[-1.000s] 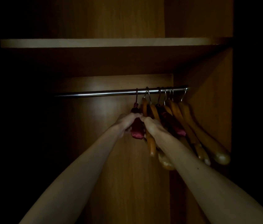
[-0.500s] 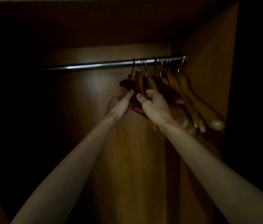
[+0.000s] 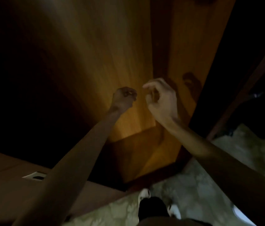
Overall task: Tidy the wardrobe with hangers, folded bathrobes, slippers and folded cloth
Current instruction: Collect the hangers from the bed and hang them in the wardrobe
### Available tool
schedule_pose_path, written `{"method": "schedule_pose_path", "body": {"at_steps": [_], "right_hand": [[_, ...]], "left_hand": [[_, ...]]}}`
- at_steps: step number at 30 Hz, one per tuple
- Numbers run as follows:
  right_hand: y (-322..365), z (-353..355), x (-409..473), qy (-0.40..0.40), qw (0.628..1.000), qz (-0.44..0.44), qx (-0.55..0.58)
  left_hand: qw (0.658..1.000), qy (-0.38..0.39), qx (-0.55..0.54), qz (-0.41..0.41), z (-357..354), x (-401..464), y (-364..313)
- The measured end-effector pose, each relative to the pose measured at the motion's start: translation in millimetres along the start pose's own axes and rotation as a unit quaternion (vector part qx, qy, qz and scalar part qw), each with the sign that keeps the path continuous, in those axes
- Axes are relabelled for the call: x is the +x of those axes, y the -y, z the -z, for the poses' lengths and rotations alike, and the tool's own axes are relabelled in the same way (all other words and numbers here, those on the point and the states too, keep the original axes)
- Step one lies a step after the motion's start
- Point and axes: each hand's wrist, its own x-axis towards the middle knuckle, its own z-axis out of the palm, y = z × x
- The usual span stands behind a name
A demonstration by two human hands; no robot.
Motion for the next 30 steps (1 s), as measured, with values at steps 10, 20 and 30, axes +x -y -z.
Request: {"method": "schedule_pose_path", "body": {"at_steps": [10, 20, 30], "right_hand": [[-153.3, 14.2, -205.8, 0.250, 0.875, -0.402, -0.104], [-137.7, 46.1, -415.7, 0.020, 0.667, -0.741, -0.076], [-9.6, -2.8, -586.7, -0.298, 0.439, -0.847, 0.030]], "left_hand": [[0.911, 0.324, 0.187, 0.174, -161.6, -58.1, 167.9], [0.724, 0.551, 0.400, 0.113, -254.8, -109.7, 212.7], [0.532, 0.655, 0.535, -0.043, -351.6, -272.6, 221.8]]}}
